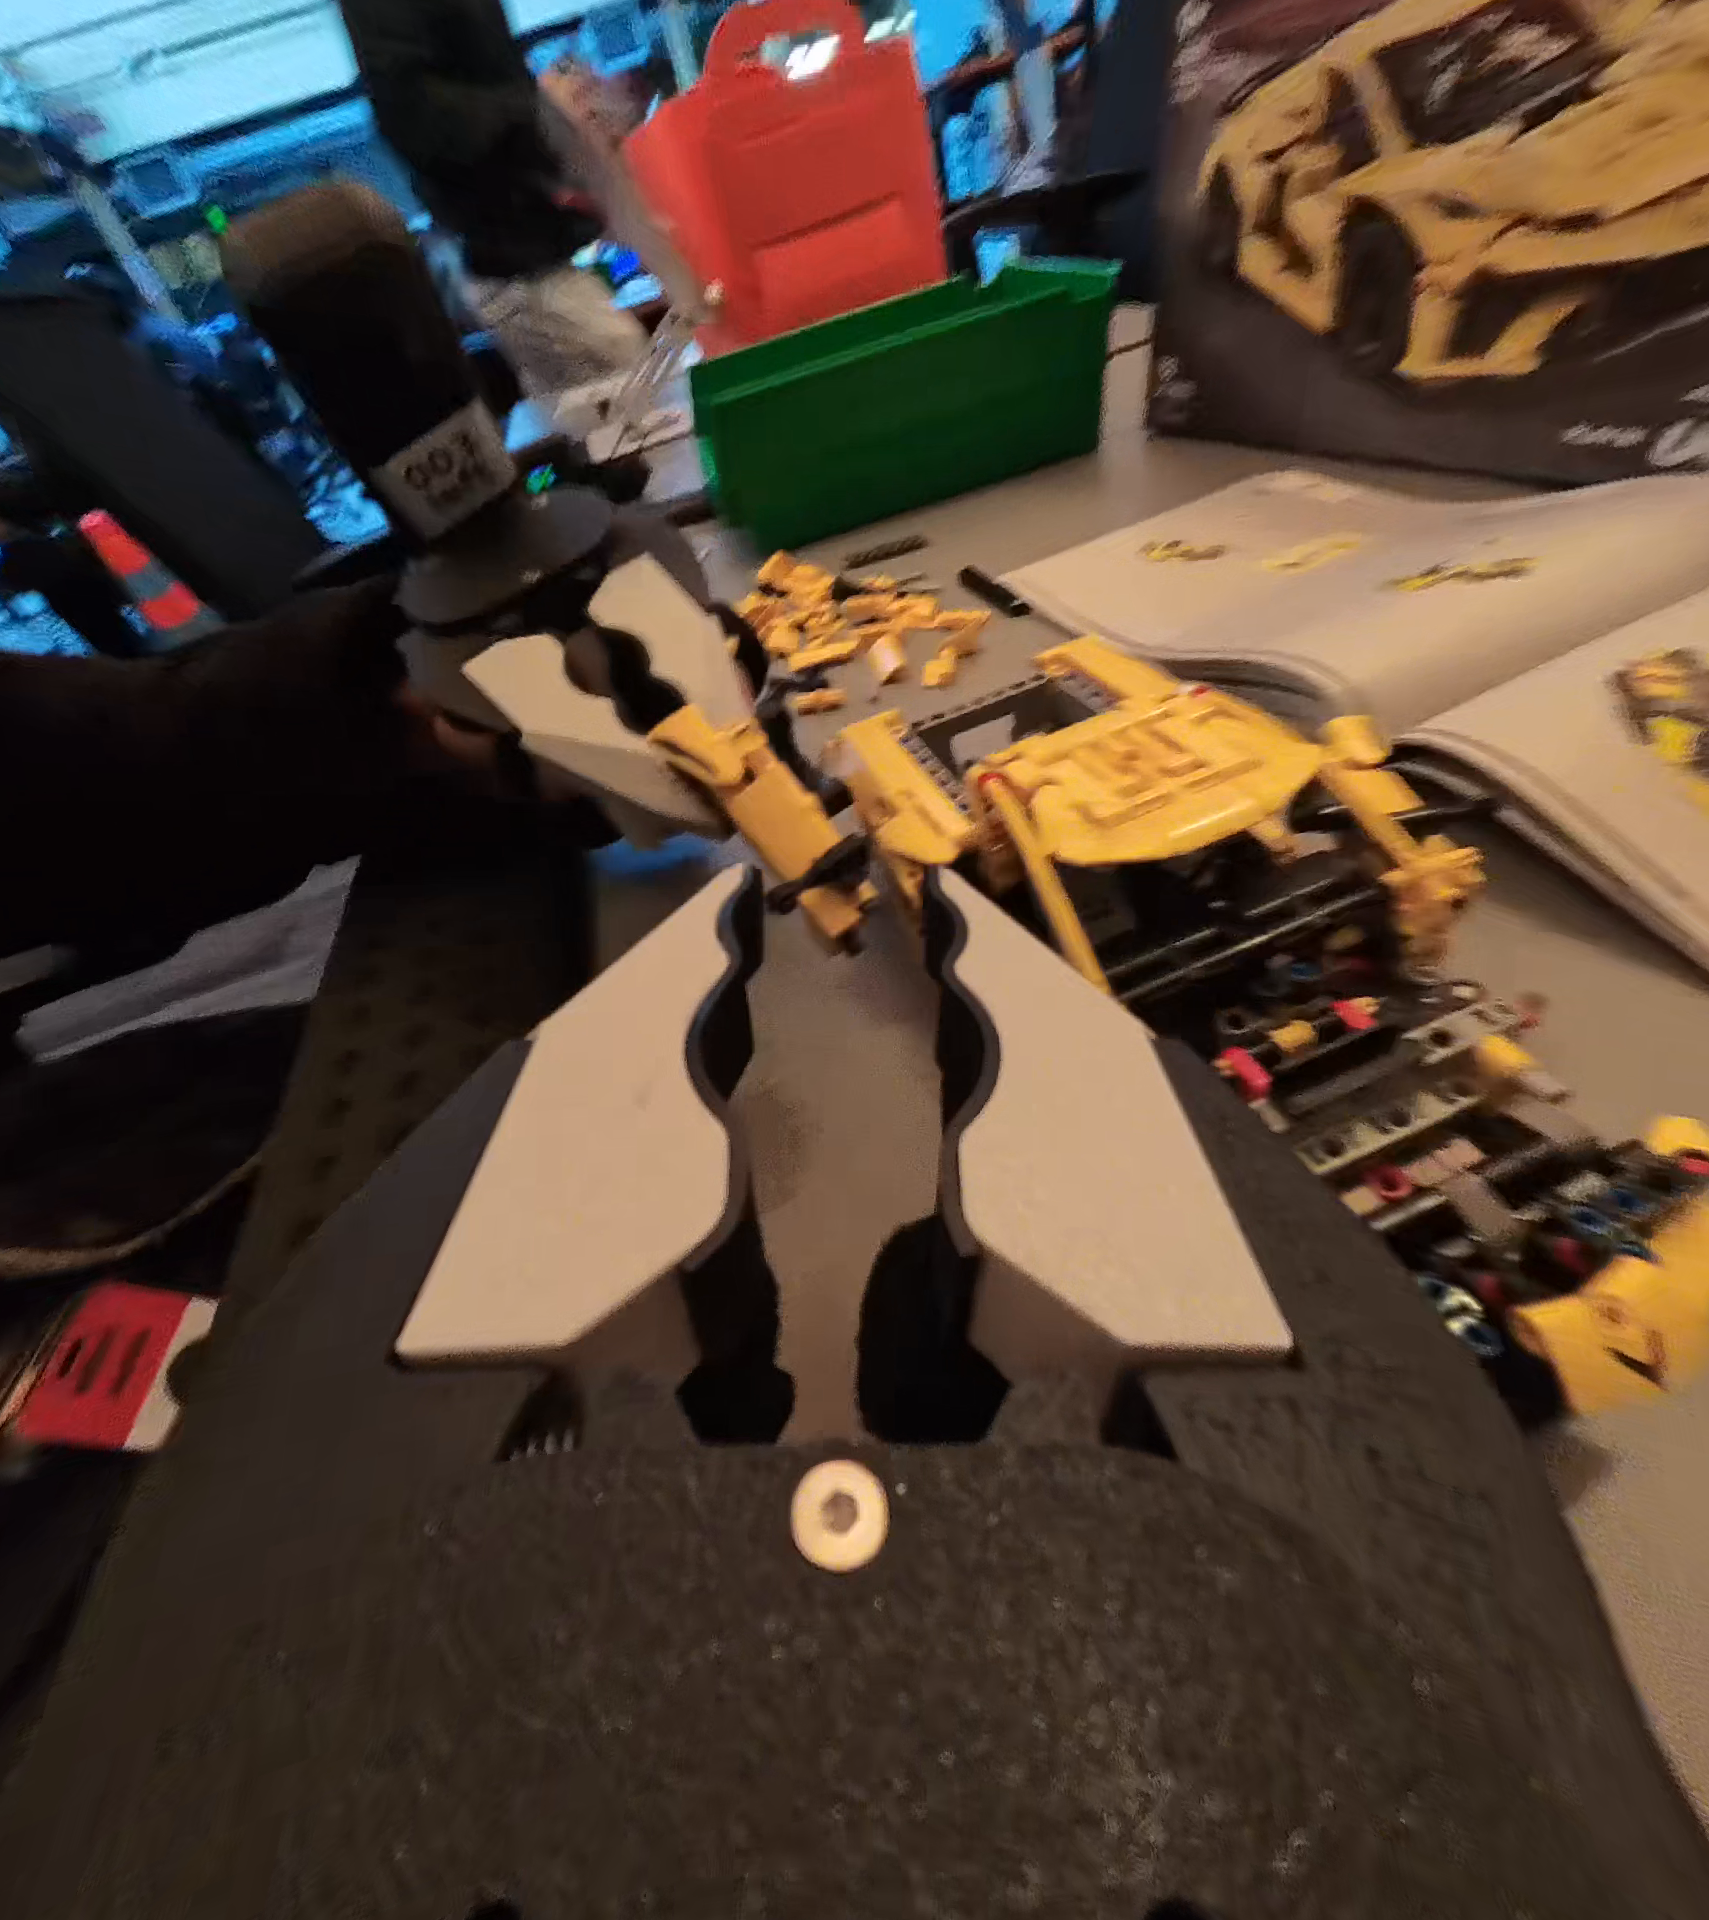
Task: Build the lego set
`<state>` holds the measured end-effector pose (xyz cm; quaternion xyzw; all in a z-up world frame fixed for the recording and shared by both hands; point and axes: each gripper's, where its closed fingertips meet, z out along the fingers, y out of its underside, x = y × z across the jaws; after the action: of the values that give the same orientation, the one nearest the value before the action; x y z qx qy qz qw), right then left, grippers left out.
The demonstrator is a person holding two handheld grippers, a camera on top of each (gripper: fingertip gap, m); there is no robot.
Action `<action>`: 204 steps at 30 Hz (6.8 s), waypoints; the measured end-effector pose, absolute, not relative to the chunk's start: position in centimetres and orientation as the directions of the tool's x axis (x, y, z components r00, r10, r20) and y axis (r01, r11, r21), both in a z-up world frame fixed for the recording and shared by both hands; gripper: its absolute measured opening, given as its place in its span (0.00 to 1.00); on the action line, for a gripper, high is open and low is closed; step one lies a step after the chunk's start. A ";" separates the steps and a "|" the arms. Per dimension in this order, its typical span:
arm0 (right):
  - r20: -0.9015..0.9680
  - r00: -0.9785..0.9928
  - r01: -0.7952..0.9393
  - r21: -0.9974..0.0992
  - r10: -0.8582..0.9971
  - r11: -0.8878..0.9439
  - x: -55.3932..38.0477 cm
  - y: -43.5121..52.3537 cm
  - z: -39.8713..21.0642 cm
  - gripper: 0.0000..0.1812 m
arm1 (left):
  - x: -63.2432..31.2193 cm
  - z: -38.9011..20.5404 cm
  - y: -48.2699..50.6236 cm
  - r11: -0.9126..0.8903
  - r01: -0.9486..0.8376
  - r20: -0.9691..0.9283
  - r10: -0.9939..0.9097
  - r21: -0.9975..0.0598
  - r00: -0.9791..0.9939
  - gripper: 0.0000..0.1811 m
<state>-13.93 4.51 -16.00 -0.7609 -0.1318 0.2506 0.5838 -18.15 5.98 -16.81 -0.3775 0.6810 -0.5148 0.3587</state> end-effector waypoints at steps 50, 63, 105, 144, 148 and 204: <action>-0.179 0.898 -0.026 -0.933 0.402 -0.359 -12.3 4.5 -17.5 0.04 | -18.4 -15.7 7.7 -0.174 -0.215 0.255 -0.858 -0.961 -0.445 0.13; -0.372 0.810 -0.092 -0.844 0.453 -0.528 -13.9 3.8 -20.0 0.03 | -18.6 -13.7 12.3 -0.379 -0.138 0.403 -0.842 -0.915 -0.358 0.15; -0.393 0.808 -0.087 -0.817 0.439 -0.570 -14.0 4.1 -21.1 0.03 | -18.2 -15.2 12.2 -0.327 -0.202 0.380 -0.858 -0.923 -0.346 0.15; -0.404 0.813 -0.097 -0.804 0.419 -0.587 -13.5 4.1 -21.4 0.03 | -18.2 -15.3 12.2 -0.327 -0.211 0.383 -0.857 -0.921 -0.345 0.15; -0.491 0.781 -0.204 -0.785 0.386 -0.585 -12.7 4.1 -20.7 0.00 | -18.2 -15.3 12.0 -0.314 -0.212 0.372 -0.861 -0.926 -0.347 0.15; -0.168 0.804 -0.018 -0.966 0.571 -0.258 -15.8 1.1 -15.5 0.05 | -17.0 -12.2 -0.3 -0.305 -0.255 0.373 -0.882 -0.917 -0.286 0.33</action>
<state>-15.77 1.07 -15.49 -0.7516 -0.1839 0.2535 0.5805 -16.96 -0.27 -12.17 -0.5378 0.5288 -0.6029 0.2600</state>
